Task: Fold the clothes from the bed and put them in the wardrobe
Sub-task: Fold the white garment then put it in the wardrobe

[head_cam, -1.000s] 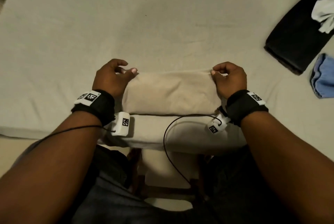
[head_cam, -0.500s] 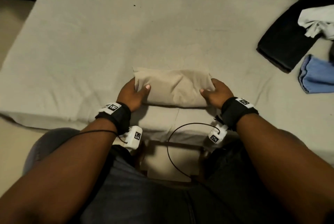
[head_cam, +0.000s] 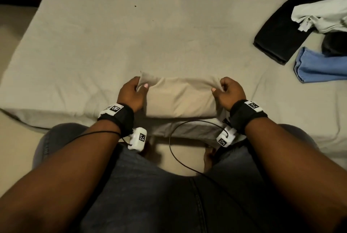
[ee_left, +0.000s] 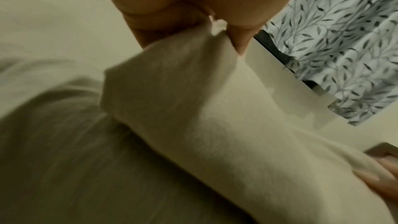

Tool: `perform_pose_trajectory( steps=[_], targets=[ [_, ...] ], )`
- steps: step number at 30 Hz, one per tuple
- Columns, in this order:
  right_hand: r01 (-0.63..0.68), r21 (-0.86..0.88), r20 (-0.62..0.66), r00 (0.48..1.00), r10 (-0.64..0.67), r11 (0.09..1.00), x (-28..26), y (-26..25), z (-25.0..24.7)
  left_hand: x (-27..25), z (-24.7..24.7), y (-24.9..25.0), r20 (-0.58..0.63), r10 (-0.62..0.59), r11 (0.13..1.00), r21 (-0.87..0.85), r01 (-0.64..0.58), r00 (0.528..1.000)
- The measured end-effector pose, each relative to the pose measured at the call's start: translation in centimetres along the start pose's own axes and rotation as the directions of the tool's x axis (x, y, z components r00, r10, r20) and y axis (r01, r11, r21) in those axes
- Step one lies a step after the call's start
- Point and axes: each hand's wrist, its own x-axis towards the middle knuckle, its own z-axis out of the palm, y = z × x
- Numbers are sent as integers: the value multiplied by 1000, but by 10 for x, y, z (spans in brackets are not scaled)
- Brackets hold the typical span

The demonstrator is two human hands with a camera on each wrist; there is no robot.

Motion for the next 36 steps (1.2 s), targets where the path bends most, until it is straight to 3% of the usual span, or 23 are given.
perform_pose_trajectory(
  steps=[3,8,11,12,14,16,17,18,20,22,26,29,33,36],
  targets=[
    [-47,-7,-60,997,47,999,-1,1,3,-2,2,-1,-55,21,999,42,-19,998],
    [-158,-148,44,985,166,976,3,14,24,7,13,-28,27,-126,965,237,116,992],
    [-150,-122,42,987,156,981,1,7,25,8,14,-24,-8,-151,939,310,146,989],
    [-104,-158,0,994,105,982,-1,1,24,8,12,-20,-54,-86,940,327,99,995],
    [51,-332,-45,997,-70,942,-8,-20,25,6,12,-2,-61,228,877,446,-178,972],
    [257,-463,78,965,-250,848,-19,-43,42,0,29,17,112,495,717,508,-478,861],
    [332,-488,187,943,-275,807,-26,-51,55,-6,42,23,210,518,665,510,-545,829],
    [376,-491,292,921,-258,786,-32,-52,71,-12,54,25,303,459,657,518,-549,835],
    [397,-514,394,897,-201,760,-39,-42,96,-18,72,13,420,230,663,592,-457,878],
    [395,-561,389,902,-189,728,-36,-26,101,-15,76,-7,414,140,631,663,-403,899],
    [293,-627,319,942,-105,721,-26,-11,93,-11,70,-19,297,10,686,693,-223,955],
    [254,-578,299,950,-89,776,-22,-3,86,-9,68,-24,283,-9,714,673,-192,959],
    [170,-424,289,956,-45,889,-10,12,69,-1,58,-43,252,4,830,539,-144,968],
    [152,-391,276,960,-42,908,-7,17,68,1,57,-49,225,4,851,511,-122,974]
  ],
)
